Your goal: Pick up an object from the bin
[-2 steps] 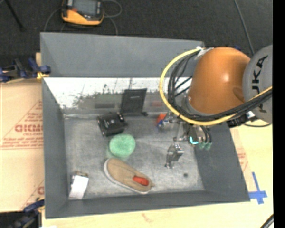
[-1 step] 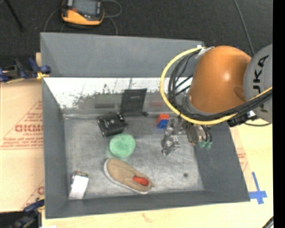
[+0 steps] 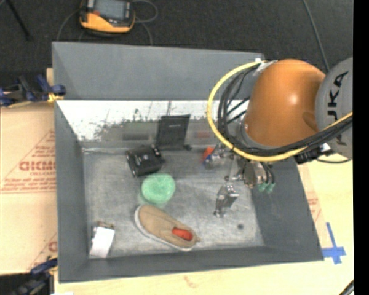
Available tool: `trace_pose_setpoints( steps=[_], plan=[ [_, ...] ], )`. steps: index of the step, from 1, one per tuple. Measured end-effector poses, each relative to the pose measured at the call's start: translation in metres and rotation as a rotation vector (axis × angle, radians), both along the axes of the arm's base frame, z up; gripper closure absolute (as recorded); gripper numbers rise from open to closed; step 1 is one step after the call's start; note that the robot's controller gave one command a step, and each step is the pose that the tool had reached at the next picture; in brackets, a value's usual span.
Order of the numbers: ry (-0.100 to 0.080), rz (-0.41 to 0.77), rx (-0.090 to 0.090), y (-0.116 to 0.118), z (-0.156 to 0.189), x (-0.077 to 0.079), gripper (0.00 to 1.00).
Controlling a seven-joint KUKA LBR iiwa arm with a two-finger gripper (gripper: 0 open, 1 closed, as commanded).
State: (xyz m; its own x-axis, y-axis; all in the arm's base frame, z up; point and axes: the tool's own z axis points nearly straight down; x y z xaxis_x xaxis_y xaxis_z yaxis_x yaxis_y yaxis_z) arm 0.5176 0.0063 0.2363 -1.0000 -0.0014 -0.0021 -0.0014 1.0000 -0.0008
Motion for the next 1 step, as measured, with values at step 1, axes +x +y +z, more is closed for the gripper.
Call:
trace_pose_setpoints(
  steps=[1],
  plan=[
    [0.000,0.000,0.000,0.0000,0.0000,0.0000,0.00]
  ],
)
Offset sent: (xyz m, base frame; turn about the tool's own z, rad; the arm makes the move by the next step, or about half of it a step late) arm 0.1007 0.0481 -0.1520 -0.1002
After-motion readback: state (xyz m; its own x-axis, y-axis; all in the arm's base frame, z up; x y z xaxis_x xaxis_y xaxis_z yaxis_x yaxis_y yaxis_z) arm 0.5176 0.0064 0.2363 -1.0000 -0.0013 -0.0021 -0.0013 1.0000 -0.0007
